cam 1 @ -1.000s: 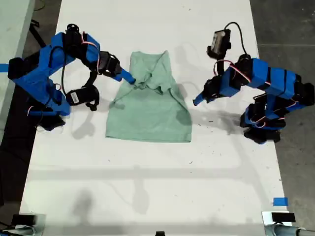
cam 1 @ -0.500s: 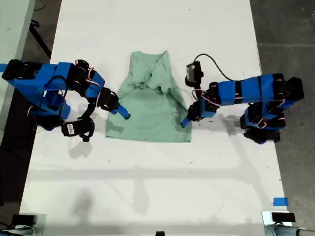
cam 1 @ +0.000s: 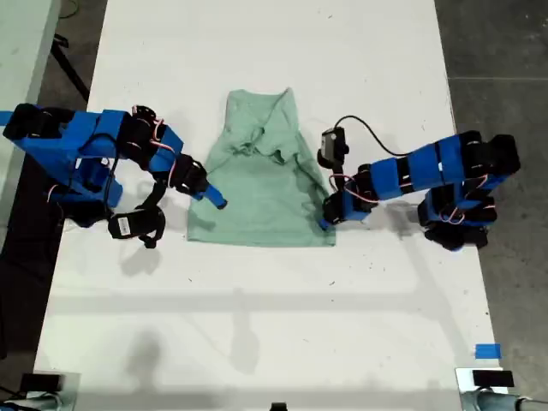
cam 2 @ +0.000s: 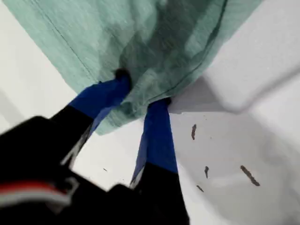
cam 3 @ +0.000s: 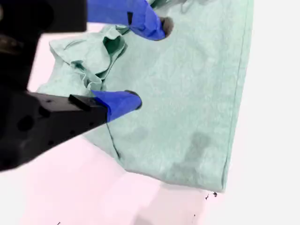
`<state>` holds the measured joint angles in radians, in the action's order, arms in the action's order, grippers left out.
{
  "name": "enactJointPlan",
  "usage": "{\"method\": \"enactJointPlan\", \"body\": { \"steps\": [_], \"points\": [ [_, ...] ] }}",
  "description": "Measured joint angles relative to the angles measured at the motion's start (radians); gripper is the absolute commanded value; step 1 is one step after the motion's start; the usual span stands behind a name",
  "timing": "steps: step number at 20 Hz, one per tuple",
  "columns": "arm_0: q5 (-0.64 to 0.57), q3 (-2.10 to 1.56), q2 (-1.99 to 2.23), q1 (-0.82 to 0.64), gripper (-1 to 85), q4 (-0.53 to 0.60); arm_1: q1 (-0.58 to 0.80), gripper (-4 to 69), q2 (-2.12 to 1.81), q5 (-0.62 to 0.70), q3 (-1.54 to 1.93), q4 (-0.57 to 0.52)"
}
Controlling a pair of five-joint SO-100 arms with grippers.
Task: Fold t-shirt
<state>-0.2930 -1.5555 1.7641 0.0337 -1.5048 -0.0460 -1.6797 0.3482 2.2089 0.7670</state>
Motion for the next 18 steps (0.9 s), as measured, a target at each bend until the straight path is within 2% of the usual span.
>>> {"method": "enactJointPlan", "body": {
  "steps": [2,3,7,9,18],
  "points": [
    [0.008,0.0,0.0,0.0,24.2,0.0,-0.005,-1.3,-0.002,-0.005,-0.005,-0.005],
    [0.011,-0.006,0.0,0.0,24.2,0.0,-0.005,-1.3,-0.003,-0.005,-0.025,0.044],
    [0.02,-0.006,0.0,0.0,24.2,0.0,-0.005,-1.4,-0.06,0.008,-0.224,0.351],
    [0.025,-0.008,0.0,0.0,24.2,0.006,-0.012,-1.4,-0.06,0.023,-0.387,0.454],
    [0.035,-0.028,-0.002,0.006,24.2,0.008,-0.097,-1.4,0.525,0.026,-1.121,0.537]
  ]
}}
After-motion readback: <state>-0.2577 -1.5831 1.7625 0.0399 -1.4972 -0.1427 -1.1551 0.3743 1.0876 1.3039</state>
